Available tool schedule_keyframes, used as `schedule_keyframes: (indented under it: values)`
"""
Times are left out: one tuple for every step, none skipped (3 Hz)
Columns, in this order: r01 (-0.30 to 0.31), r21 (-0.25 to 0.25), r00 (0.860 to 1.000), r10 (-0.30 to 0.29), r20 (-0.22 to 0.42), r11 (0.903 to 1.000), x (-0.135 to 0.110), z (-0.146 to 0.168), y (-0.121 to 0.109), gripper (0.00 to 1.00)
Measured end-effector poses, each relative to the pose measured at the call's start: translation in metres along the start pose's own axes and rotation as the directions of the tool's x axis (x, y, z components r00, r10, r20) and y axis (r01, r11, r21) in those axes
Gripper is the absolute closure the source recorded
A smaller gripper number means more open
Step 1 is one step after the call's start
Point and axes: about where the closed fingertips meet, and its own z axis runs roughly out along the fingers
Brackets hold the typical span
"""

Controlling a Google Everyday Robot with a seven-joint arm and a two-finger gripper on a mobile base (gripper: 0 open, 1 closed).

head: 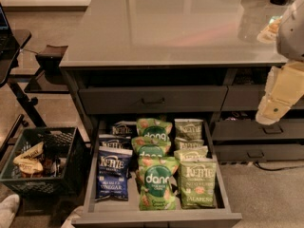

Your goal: Pick blue chip bag from middle drawer and place on counter

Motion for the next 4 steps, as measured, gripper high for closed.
schedule_keyframes:
  values:
    - [-0.023, -0.027, 0.998, 0.025, 0.066, 0.9994, -0.022, 0.035, 0.018, 0.00]
    - [-0.033, -0.115, 0.997, 0.041, 0.068, 0.9928, -0.032, 0.108, 0.045, 0.00]
    - [-0.033, -0.115, 0.997, 0.041, 0.068, 0.9928, -0.032, 0.108, 0.045, 0.00]
    - [-0.025, -0.173, 0.995, 0.042, 0.095, 0.9846, -0.046, 0.147, 0.072, 0.00]
